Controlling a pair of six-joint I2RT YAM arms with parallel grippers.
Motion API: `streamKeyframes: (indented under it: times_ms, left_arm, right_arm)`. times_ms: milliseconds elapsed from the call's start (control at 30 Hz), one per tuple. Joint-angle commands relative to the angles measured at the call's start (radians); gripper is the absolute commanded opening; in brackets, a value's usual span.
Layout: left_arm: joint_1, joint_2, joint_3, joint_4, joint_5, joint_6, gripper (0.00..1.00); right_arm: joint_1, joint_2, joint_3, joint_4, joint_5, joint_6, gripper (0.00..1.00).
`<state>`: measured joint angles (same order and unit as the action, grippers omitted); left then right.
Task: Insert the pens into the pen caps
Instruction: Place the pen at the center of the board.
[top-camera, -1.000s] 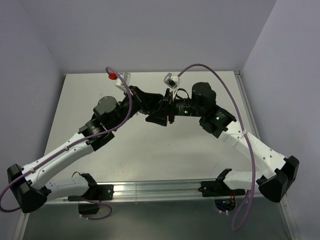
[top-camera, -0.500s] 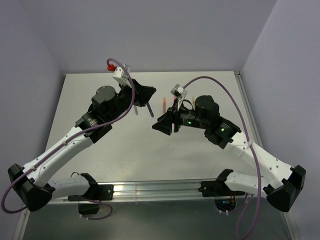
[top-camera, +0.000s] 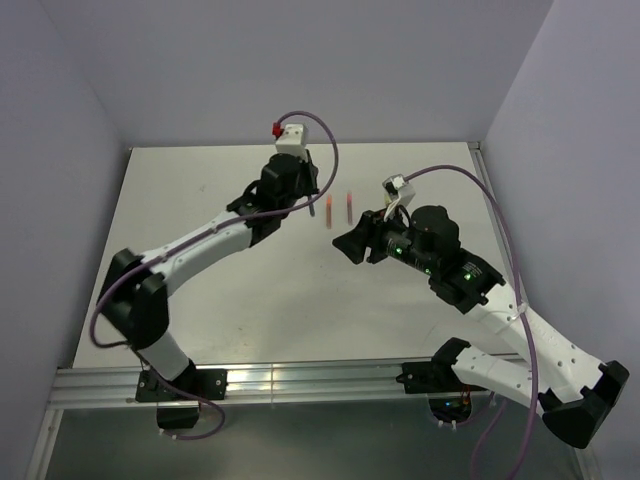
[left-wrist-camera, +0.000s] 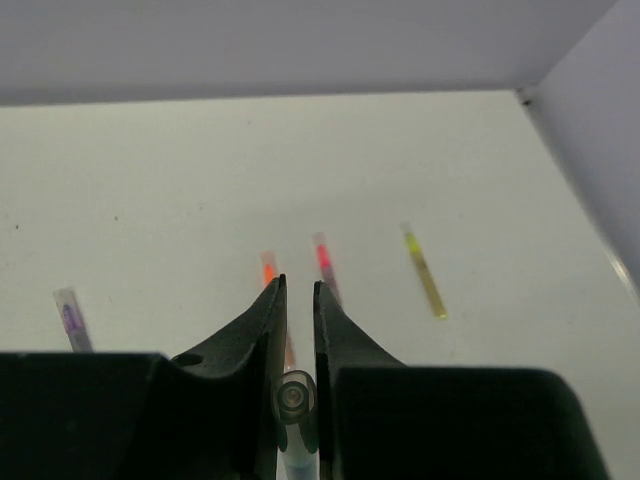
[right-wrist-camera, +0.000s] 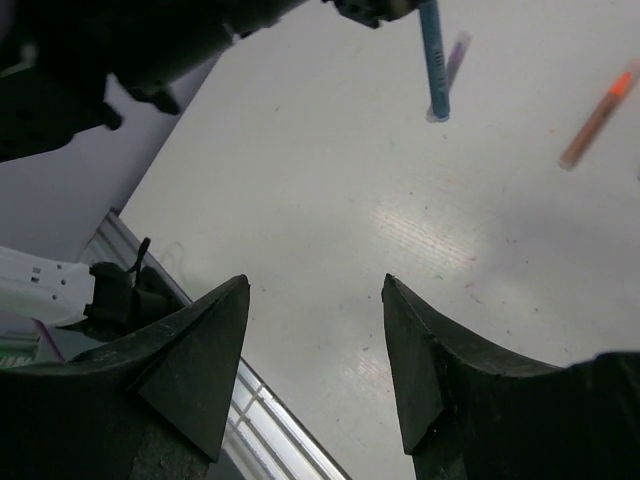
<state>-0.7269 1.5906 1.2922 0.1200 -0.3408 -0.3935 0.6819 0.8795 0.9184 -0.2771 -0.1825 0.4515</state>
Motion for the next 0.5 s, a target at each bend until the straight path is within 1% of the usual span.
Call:
streamKeyframes:
  times_ms: [0, 67, 100, 133, 167, 233, 300, 467]
  left_arm:
    - [0.027, 0.179, 0.16, -0.101, -0.066, -0.011, 0.0]
    - [0.044, 0.242, 0.238, -0.118, -0.04, -0.019, 0.0]
    - [0.072, 0.279, 0.277, -0.164, 0.004, -0.043, 0.0]
    - [0.089, 0.358, 0.361, -0.227, 0.034, -0.053, 0.0]
    - [0.115, 0.397, 0.401, -0.259, 0.049, -0.065, 0.0]
    - [0.127, 0.481, 0.465, -0.281, 0.04, -0.053, 0.0]
    - [0.129, 0.531, 0.479, -0.272, 0.029, -0.033, 0.0]
    - [0.15, 0.615, 0.535, -0.304, 0.062, -0.048, 0.0]
  right_arm:
    - [-0.015, -0.028, 0.033, -0.046, 0.07, 0.019, 0.64]
    - [-0.018, -0.034, 0.045, -0.069, 0.077, 0.016, 0.64]
    - [-0.021, -0.037, 0.053, -0.076, 0.078, 0.015, 0.64]
    - [-0.022, -0.046, 0.054, -0.079, 0.08, 0.013, 0.64]
    - [-0.022, -0.05, 0.054, -0.085, 0.081, 0.013, 0.64]
    - [-0.025, -0.065, 0.048, -0.085, 0.08, 0.015, 0.64]
    - [-0.025, -0.073, 0.042, -0.085, 0.083, 0.015, 0.64]
    - [-0.033, -0.07, 0.039, -0.096, 0.074, 0.007, 0.64]
